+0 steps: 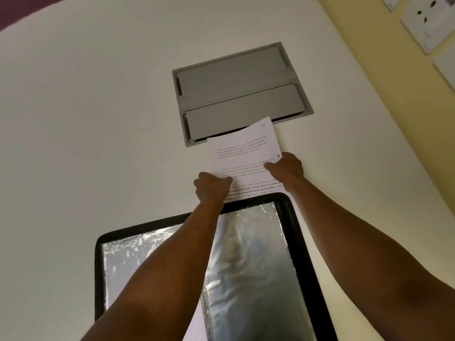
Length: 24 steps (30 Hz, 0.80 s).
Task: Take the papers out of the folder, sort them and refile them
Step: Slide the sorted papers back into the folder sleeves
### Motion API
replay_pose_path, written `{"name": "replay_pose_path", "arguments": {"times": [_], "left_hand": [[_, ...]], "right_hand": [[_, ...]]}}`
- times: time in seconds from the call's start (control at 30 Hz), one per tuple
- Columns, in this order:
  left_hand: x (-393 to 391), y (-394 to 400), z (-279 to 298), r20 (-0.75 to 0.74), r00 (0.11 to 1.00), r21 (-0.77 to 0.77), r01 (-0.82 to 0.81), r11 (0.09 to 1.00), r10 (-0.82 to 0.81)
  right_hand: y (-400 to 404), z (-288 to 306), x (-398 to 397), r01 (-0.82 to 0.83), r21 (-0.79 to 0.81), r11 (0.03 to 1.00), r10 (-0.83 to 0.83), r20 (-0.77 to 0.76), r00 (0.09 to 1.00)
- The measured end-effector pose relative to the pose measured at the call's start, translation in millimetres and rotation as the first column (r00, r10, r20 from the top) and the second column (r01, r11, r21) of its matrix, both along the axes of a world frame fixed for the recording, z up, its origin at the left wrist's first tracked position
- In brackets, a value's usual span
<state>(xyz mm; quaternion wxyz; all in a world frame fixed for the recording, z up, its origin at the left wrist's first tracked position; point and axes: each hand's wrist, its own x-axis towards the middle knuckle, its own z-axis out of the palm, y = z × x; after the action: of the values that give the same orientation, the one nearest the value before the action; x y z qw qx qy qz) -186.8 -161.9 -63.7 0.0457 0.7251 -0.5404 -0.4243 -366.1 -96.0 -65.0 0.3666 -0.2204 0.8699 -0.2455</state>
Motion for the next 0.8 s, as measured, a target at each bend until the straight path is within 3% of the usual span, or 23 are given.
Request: {"name": "replay_pose_path", "arguments": {"times": [0.2, 0.3, 0.37, 0.5, 0.67, 0.8], "left_hand": [[-8.0, -10.7, 9.5, -0.155, 0.987, -0.05, -0.053, 0.997, 0.045], [-5.7, -20.0, 29.7, -0.296, 0.952, -0.151, -0.125, 0.981, 0.076], [2.7, -18.6, 39.6, -0.307, 0.952, -0.282, -0.106, 0.954, 0.015], [36.2, 11.1, 34.3, -0.131, 0.947, -0.546, 0.177, 0.819, -0.292], [63.5, 53.4, 12.2, 0.078, 0.818, -0.335, 0.56, 0.758, -0.57], [68.8, 73.2, 0.3, 0.377, 0.548, -0.265, 0.836, 0.48, -0.747]], "right_hand": [[-8.0, 22.0, 0.3, -0.018, -0.301, 0.953, 0.016, -0.007, 1.0], [-14.2, 48.8, -6.6, -0.053, -0.435, 0.899, 0.011, -0.1, 0.995], [-16.4, 70.2, -12.4, -0.084, -0.521, 0.85, -0.025, -0.199, 0.98], [-13.3, 111.5, -21.7, -0.088, -0.662, 0.744, -0.12, -0.263, 0.957], [-6.2, 133.9, -18.0, 0.033, -0.738, 0.674, -0.164, -0.106, 0.981], [11.3, 137.8, -6.5, 0.164, -0.75, 0.641, -0.171, 0.069, 0.983]]}}
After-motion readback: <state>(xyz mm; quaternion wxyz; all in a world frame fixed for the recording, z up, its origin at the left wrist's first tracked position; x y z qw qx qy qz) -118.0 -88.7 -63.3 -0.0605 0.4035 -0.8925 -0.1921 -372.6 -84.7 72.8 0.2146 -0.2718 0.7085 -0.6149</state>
